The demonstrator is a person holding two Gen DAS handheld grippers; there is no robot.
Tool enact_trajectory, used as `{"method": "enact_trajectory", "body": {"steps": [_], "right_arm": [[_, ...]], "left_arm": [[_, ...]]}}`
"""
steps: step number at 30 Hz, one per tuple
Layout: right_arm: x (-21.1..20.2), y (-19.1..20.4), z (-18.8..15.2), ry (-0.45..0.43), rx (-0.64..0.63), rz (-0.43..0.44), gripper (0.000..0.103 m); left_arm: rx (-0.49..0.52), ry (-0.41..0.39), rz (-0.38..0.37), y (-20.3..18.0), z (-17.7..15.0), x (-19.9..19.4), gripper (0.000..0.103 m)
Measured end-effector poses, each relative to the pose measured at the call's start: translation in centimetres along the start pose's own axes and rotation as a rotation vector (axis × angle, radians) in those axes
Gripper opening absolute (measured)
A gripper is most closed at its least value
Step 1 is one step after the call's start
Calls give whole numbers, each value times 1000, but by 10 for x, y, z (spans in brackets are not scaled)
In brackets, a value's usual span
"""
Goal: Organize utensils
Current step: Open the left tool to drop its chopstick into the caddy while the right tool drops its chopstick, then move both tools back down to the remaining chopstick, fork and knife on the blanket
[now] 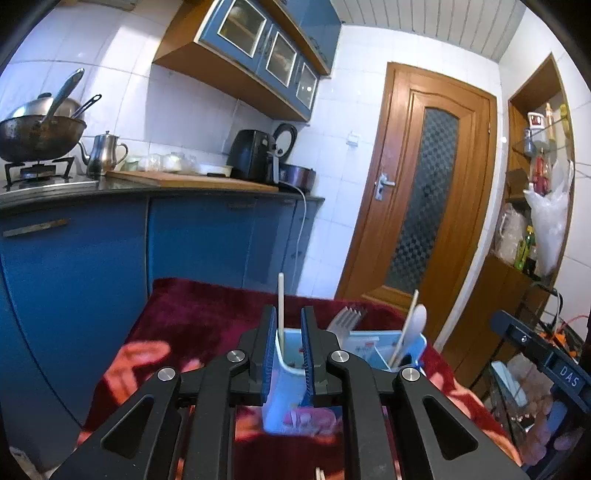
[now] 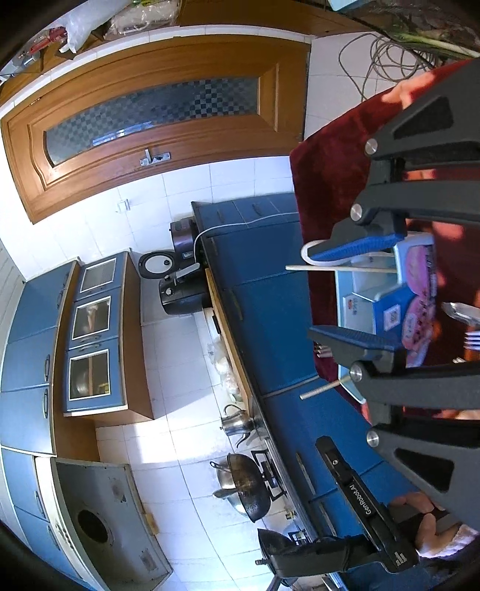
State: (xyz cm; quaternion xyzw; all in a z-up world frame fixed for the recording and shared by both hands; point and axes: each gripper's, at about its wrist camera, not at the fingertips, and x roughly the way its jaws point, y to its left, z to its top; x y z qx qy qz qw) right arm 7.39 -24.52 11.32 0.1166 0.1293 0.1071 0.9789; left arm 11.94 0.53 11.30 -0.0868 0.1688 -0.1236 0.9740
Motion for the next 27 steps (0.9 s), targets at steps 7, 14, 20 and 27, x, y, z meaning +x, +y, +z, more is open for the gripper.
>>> {"method": "enact_trajectory", "body": {"steps": [7, 14, 20, 27], "right_arm": [[-22, 11, -9, 51, -10, -11, 39], [-37, 14, -24, 121, -9, -26, 40], [-46, 14, -44, 197, -9, -50, 41], [-54, 9, -67, 257, 20, -64, 41]], "left_arm": [[25, 76, 2, -4, -10, -22, 13], [32, 136, -7, -5, -25, -40, 27], [43, 232, 2, -6, -43, -44, 29], [52, 325, -1, -7, -69, -45, 33]]}}
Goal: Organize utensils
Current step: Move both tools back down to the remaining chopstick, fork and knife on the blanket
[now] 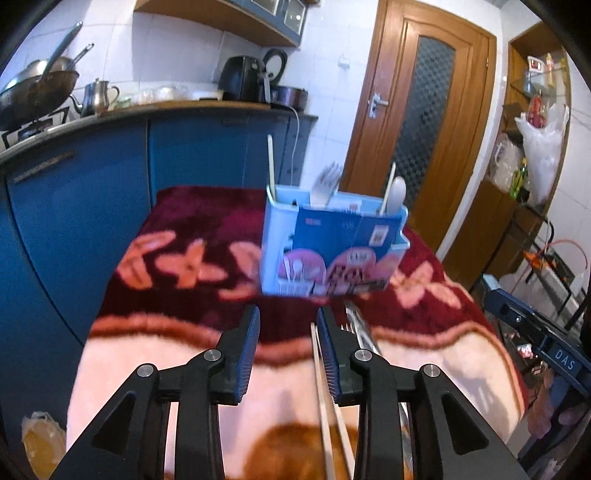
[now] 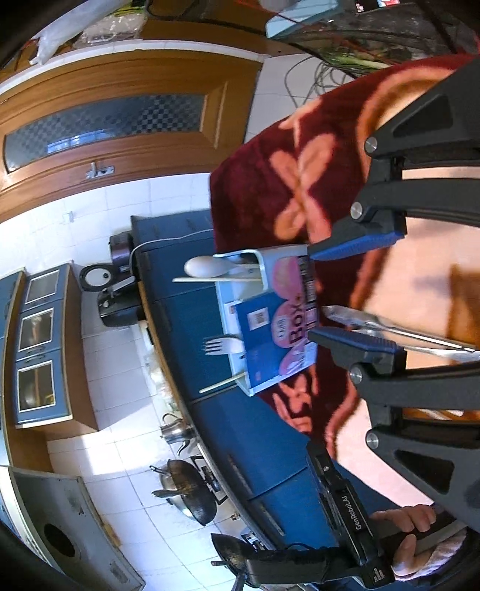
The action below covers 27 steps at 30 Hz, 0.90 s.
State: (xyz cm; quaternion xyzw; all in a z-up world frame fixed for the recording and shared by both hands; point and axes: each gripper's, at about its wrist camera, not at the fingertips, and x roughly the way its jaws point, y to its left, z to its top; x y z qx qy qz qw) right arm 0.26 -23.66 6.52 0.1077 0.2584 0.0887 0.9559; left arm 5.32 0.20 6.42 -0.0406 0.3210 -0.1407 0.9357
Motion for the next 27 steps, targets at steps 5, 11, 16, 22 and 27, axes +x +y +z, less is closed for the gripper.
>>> {"method": "enact_trajectory", "body": {"steps": [5, 11, 16, 22, 27], "right_arm": [[1, -6, -14, 33, 20, -8, 42], [5, -14, -28, 71, 49, -10, 44], [9, -23, -36, 93, 81, -10, 44], [13, -33, -43, 110, 109, -12, 44], [16, -40, -46, 119, 127, -15, 44]], "left_arm": [[10, 83, 0, -5, -17, 14, 35], [37, 184, 10, -13, -32, 36, 35], [53, 228, 23, -17, -36, 48, 35], [57, 274, 18, -20, -40, 58, 35], [62, 296, 33, -21, -41, 65, 35]]}}
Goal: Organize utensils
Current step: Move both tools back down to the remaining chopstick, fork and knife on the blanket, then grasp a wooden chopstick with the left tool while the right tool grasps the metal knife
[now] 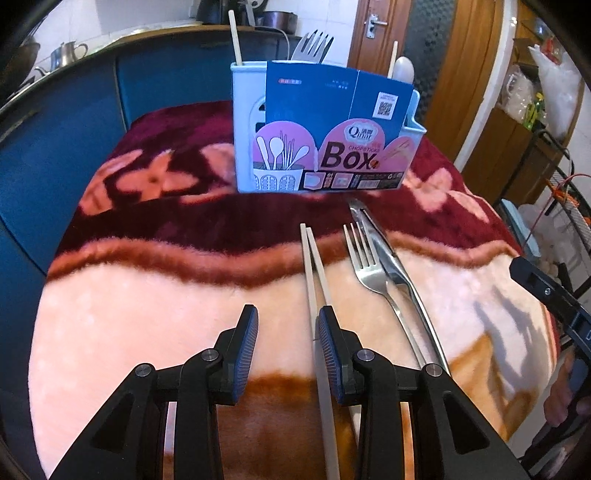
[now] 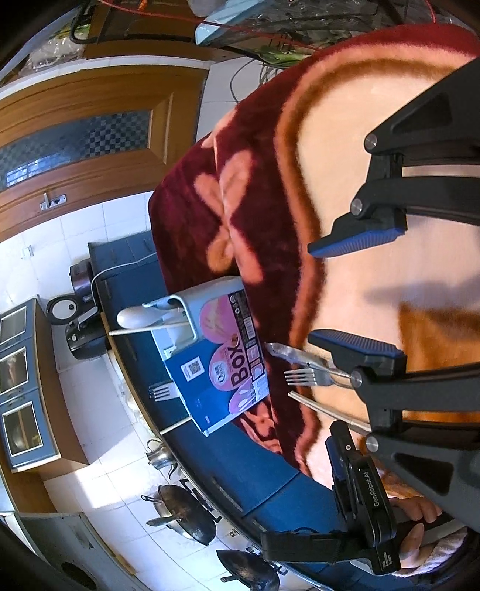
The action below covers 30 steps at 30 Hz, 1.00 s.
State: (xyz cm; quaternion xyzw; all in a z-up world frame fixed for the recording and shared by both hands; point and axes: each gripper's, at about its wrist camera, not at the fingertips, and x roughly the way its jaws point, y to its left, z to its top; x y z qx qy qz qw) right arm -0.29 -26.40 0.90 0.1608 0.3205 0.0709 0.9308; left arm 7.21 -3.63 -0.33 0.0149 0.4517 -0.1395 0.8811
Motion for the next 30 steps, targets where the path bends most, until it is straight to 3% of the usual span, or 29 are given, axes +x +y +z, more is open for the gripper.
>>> {"method": "enact_trajectory", "body": {"steps": [19, 23, 26, 30], "right_arm": [[6, -8, -5, 27, 16, 1, 44], [7, -7, -5, 34, 12, 2, 44], [8, -4, -6, 40, 8, 2, 44], [11, 1, -6, 53, -2, 2, 44]], "left_arm": [[55, 99, -16, 0, 35, 30, 34], [59, 112, -32, 2, 41, 33, 21], [26, 119, -87, 7, 43, 35, 8], [-18, 94, -128, 13, 40, 32, 6]]}}
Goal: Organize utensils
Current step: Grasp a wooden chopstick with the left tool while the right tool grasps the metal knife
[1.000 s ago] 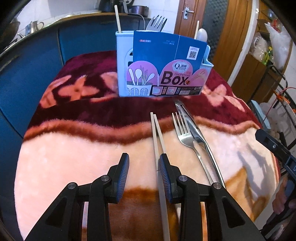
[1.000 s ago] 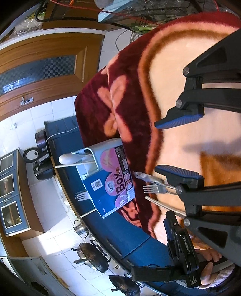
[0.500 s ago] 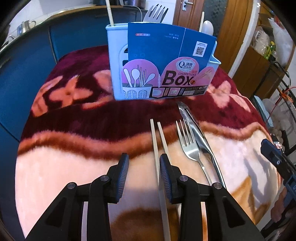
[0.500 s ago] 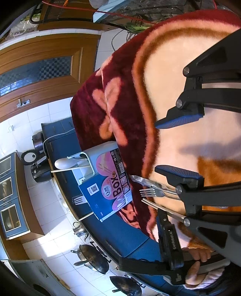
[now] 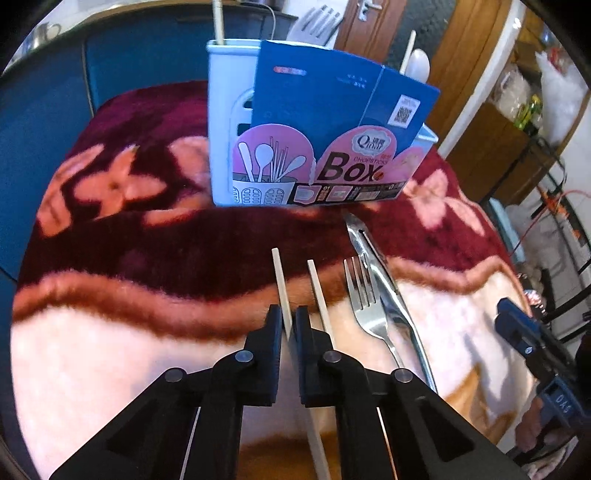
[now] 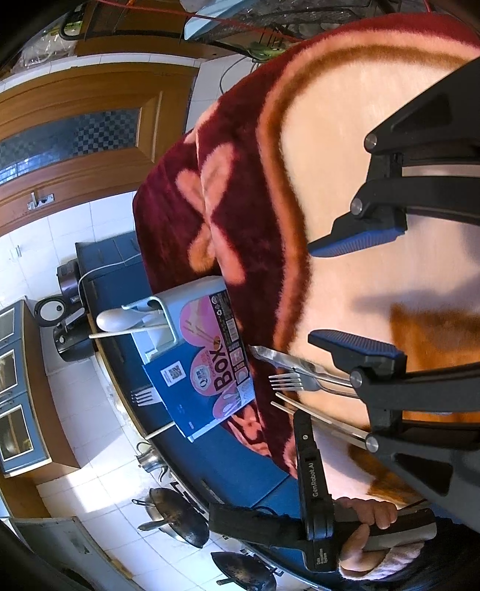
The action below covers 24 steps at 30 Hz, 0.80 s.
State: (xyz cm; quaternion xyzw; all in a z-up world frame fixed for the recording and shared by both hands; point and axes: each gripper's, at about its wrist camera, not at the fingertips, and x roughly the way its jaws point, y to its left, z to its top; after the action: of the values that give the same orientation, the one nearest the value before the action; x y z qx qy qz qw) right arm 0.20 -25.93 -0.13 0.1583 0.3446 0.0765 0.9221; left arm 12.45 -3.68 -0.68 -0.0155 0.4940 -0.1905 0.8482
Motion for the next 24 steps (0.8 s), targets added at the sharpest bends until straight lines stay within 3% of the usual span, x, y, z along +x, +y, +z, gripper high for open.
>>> {"method": "enact_trajectory", "body": {"steps": [10, 19, 24], "right_arm": [[9, 23, 4, 52, -58, 2, 44], [29, 59, 9, 156, -165, -9, 44], [42, 73, 7, 219, -217, -37, 44]], "left_arm": [[-117, -164, -42, 32, -16, -38, 4], [-133, -318, -7, 49, -25, -73, 4], [-139, -348, -22, 54, -30, -77, 4]]}}
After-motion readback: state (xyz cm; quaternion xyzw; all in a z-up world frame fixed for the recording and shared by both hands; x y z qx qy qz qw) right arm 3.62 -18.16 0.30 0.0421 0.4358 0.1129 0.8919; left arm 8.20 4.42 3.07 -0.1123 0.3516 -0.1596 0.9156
